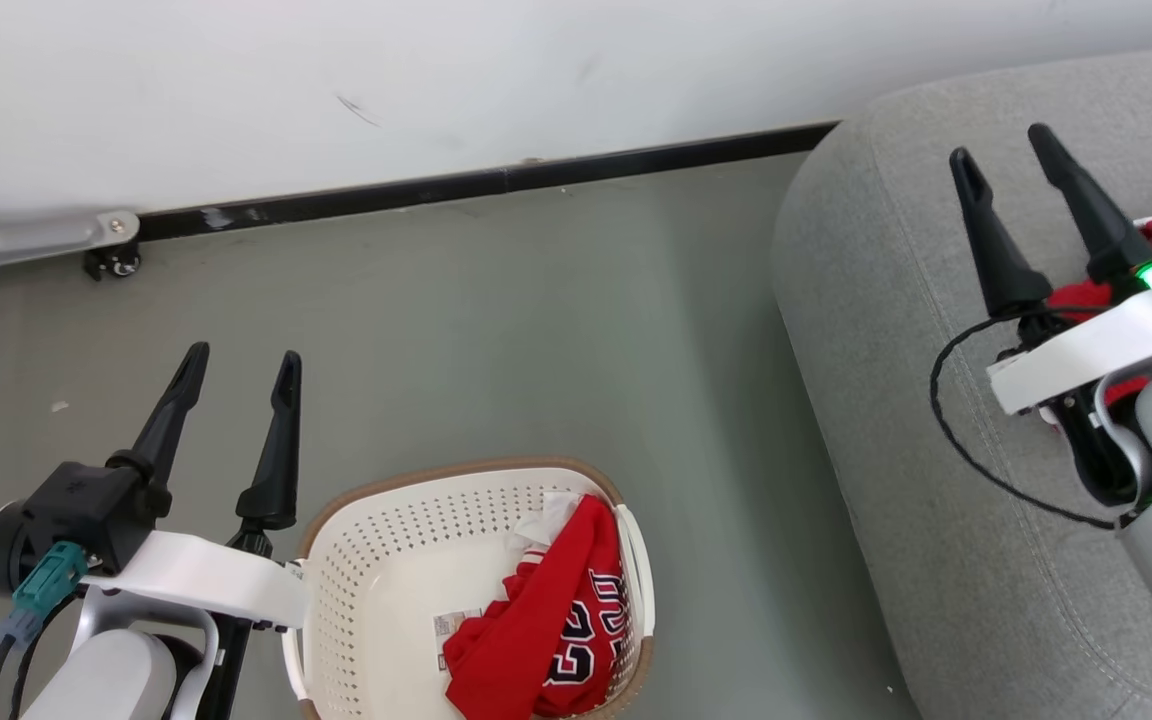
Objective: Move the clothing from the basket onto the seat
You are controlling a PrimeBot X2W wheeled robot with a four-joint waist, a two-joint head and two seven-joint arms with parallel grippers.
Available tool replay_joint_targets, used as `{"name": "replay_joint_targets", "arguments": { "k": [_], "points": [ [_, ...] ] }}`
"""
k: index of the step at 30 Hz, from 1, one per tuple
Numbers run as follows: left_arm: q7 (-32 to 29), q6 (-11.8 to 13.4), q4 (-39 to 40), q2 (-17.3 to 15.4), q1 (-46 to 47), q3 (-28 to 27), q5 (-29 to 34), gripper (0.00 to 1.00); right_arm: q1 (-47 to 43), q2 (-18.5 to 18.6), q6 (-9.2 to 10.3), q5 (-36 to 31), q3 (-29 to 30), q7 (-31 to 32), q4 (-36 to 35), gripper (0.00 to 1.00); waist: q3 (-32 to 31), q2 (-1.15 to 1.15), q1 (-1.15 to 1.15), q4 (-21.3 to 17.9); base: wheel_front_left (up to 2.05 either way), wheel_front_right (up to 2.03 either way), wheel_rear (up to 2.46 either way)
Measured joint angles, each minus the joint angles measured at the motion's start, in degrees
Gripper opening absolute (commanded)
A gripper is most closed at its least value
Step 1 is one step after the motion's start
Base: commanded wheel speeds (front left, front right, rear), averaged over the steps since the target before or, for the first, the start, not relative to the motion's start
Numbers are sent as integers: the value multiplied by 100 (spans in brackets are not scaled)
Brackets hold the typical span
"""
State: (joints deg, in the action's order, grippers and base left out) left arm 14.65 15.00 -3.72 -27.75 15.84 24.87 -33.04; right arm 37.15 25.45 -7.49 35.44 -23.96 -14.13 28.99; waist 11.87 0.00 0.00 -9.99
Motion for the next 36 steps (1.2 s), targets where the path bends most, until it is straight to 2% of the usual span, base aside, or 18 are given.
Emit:
{"name": "replay_joint_targets", "arguments": {
  "k": [8,21,36],
  "points": [
    [0,249,-16,230,-343,-268,109,100,-502,-589,1,-353,537,-7,15,100,-260,0,0,239,0,0,0],
    [0,264,-126,500,-837,-355,153,100,-1436,-1232,0,-1031,1065,-7,-134,100,-706,0,0,448,0,0,0],
    [0,261,-265,804,-1355,-365,358,100,-2563,-1761,1,-1757,1484,-7,-132,100,-1202,0,0,549,0,0,0]
  ]
}}
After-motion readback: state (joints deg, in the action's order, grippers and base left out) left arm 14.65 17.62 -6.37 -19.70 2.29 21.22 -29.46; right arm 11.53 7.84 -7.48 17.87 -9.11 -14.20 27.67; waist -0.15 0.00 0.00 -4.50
